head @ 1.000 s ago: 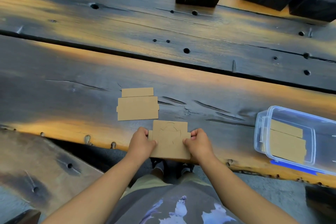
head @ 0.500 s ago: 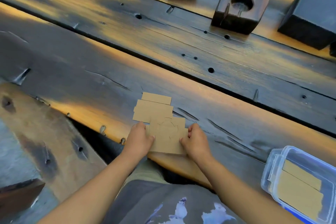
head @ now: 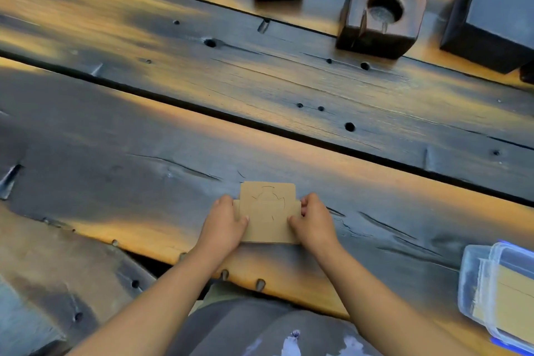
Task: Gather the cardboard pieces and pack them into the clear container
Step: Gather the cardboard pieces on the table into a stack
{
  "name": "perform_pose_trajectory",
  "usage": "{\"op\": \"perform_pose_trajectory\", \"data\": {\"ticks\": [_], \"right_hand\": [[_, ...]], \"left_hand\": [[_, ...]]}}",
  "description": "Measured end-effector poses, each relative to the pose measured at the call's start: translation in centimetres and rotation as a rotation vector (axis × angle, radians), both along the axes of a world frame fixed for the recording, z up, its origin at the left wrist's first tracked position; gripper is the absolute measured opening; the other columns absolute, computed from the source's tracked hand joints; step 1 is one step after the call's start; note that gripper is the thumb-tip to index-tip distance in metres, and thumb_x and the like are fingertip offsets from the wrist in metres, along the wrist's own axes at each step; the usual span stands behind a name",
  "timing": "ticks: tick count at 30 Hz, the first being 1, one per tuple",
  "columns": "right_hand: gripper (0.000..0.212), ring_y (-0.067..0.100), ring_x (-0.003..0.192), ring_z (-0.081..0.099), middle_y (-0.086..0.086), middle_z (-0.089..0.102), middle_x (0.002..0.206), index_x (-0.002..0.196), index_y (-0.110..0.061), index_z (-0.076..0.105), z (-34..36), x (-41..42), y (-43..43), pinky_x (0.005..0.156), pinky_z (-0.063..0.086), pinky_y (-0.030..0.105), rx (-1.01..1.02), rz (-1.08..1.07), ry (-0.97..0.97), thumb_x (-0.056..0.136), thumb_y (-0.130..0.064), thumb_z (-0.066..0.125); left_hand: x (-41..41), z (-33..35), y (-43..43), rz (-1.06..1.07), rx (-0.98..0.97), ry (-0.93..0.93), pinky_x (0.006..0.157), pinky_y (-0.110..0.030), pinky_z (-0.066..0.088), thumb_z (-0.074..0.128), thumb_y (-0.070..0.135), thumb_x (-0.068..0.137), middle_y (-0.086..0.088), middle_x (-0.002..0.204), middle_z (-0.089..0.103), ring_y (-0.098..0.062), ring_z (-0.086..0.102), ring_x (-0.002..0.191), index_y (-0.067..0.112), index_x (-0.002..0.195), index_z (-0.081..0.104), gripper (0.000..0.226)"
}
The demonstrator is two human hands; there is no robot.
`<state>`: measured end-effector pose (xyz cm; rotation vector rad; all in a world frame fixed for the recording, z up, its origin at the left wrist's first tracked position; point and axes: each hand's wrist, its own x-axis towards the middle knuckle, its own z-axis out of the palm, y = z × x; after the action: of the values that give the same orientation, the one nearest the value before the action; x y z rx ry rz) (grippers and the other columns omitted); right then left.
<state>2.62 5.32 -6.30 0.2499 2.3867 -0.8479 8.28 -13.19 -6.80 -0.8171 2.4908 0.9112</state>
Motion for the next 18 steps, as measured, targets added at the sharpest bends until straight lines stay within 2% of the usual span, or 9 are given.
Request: {"op": "perform_pose_trajectory", "data": {"ticks": [7,11,15,18], "right_hand": [[0.018,0.026,0.085,0.057,0.007,0.059,0.095,0.094,-0.011,0.049,-0.9,-0.7,-0.6,0.072,0.048,0.041,0.043,-0.054,-0.005,0.080,-0.008,0.059],[0.018,0.025,0.088,0.056,0.007,0.058,0.098,0.096,-0.011,0.050,-1.3,-0.8,-0.8,0.068,0.044,0.036,0.054,-0.059,-0.004,0.081,-0.008,0.060],[0.022,0.023,0.090,0.053,0.007,0.055,0.103,0.096,-0.014,0.047,-1.5,-1.1,-0.5,0.071,0.040,0.033,0.050,-0.017,-0.013,0.081,-0.012,0.063],[0.028,0.022,0.094,0.053,0.005,0.054,0.106,0.103,-0.016,0.048,-1.5,-1.3,-0.1,0.075,0.041,0.032,0.041,-0.002,-0.025,0.081,-0.016,0.066]], "left_hand": [[-1.2,-1.3,-0.2,-0.020,0.028,0.025,0.052,-0.021,0.027,0.067,0.026,0.087,0.009,0.081,0.038,-0.005,0.039,0.067,0.017,0.086,0.043,0.025],[-1.6,-1.5,-0.4,-0.030,0.028,0.013,0.056,-0.026,0.031,0.066,0.027,0.087,0.003,0.087,0.044,-0.012,0.044,0.072,0.015,0.087,0.045,0.025],[-1.8,-1.6,-0.6,-0.027,0.040,0.020,0.054,-0.025,0.031,0.067,0.028,0.086,0.003,0.087,0.045,-0.013,0.046,0.075,0.016,0.087,0.046,0.024],[-1.6,-1.5,-0.9,-0.040,0.059,0.022,0.062,-0.027,0.037,0.068,0.027,0.085,0.001,0.093,0.049,-0.015,0.050,0.081,0.016,0.093,0.048,0.024]]}}
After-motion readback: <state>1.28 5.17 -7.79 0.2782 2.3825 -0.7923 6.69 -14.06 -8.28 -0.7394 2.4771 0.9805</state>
